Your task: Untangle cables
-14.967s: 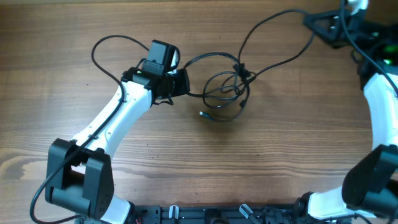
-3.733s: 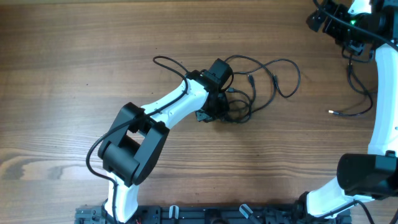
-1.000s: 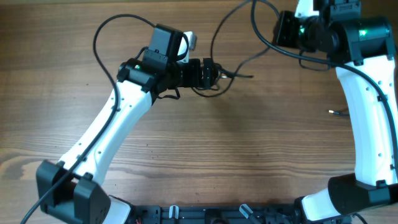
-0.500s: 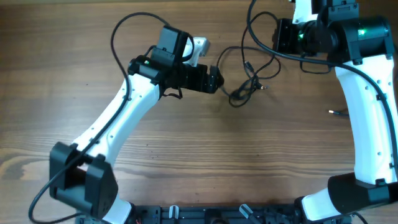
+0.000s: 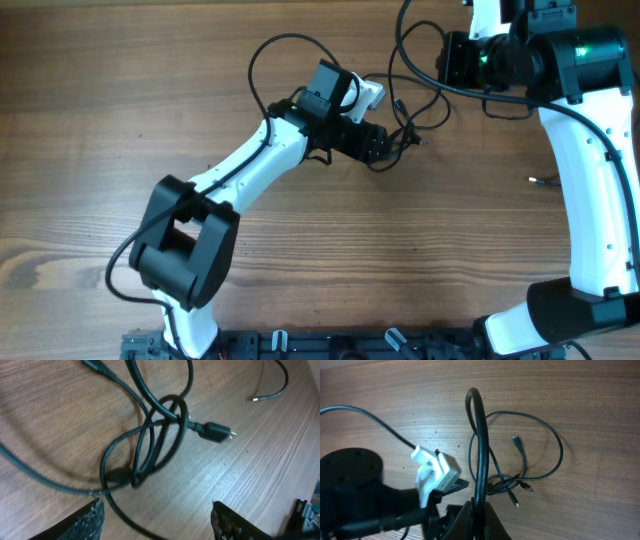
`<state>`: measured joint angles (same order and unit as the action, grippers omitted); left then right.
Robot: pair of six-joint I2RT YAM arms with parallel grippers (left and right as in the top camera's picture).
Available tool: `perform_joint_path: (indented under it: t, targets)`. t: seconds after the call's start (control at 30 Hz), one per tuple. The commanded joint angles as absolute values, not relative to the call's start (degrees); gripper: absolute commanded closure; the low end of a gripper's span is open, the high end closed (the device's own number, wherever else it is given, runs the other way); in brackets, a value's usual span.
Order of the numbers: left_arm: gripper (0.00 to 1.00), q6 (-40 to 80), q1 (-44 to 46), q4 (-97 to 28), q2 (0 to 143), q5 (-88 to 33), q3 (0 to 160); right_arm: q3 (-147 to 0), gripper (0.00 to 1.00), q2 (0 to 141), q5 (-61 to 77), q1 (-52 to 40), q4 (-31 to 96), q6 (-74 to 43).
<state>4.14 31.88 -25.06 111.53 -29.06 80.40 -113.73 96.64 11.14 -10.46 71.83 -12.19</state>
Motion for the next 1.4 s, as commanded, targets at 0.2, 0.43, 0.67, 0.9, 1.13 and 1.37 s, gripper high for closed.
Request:
perform_joint_path:
  t: [0.2,0.43,0.67,0.9,1.13,1.37]
  targets:
    - [0.35,8.4,32.6,-15.0,119.0,-29.8,80.6,-114.0,0.96,97.3,12.2,-10.3,71.6,-11.3]
    - [0.58,9.4,34.7,-11.9,121.7,-28.7,80.6,-114.0,0.96,97.3,12.2,-10.3,71.5,-11.4]
    - [0.96,15.7,34.3,-14.4,122.0,-23.8,80.6,-114.0,0.96,97.3,12.1,-9.7,60.9,-16.4]
    - [0.96,15.0,32.3,-19.2,121.1,-35.2,80.6,-114.0,0.96,98.6,0.6,-7.0,49.0,-28.2]
    - [0.96,10.6,26.9,-28.4,119.9,-35.5,80.6,-114.0,0.96,99.7,-6.3,2.6,46.2,-33.4]
    - [0.96,10.5,22.3,-34.3,119.9,-26.8,80.6,-114.0,0.96,99.7,5.7,14.6,46.4,-31.2]
